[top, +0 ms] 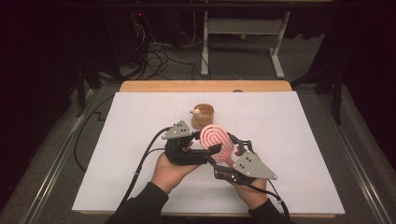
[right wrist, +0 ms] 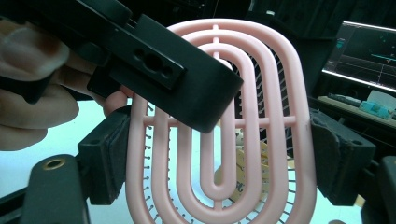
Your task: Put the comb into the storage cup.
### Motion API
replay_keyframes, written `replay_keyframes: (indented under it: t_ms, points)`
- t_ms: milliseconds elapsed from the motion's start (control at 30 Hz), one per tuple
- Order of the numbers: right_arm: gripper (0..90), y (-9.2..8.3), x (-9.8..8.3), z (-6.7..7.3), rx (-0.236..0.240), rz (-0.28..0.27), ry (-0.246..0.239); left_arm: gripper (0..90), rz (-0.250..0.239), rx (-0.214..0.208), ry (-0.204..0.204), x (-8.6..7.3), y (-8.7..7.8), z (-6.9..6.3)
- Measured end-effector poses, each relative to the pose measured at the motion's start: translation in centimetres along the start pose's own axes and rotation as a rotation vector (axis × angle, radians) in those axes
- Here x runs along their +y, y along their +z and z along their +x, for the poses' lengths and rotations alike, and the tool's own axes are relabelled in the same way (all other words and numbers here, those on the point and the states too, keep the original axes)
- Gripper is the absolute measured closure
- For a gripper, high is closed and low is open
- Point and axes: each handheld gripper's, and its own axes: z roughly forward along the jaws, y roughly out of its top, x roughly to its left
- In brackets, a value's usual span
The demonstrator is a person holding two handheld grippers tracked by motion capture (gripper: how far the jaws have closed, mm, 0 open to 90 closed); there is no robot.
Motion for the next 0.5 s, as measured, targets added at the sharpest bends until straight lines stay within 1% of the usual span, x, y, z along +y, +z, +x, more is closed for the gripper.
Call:
replay_keyframes:
  t_ms: [167,233,300,367,433,467,500]
  points:
    - [20.3,0.01,-0.03,0.09,-0.001,0.003,-0.008,39.2,0.005,-0.011,-0.002,-0.07,0.06,-0.03]
    - [20.3,0.0,-0.04,0.1,-0.001,0.003,-0.012,39.9,0.006,-0.014,-0.005,-0.07,0.08,0.0]
    - [20.3,-0.02,-0.02,0.11,-0.001,0.001,-0.015,42.2,-0.002,-0.022,-0.019,-0.14,0.03,0.11]
    - [20.3,-0.04,-0.01,0.12,-0.002,0.001,-0.016,43.7,-0.004,-0.025,-0.021,-0.16,0.02,0.14]
    - [20.3,-0.03,0.0,0.13,-0.004,0.001,-0.019,44.0,0.007,-0.03,-0.022,-0.22,0.04,0.19]
    - [20.3,-0.03,0.0,0.13,-0.004,0.001,-0.019,47.9,0.007,-0.03,-0.022,-0.22,0.04,0.19]
    - [20.3,-0.03,-0.01,0.14,-0.004,-0.001,-0.018,47.9,0.008,-0.037,-0.025,-0.26,0.03,0.26]
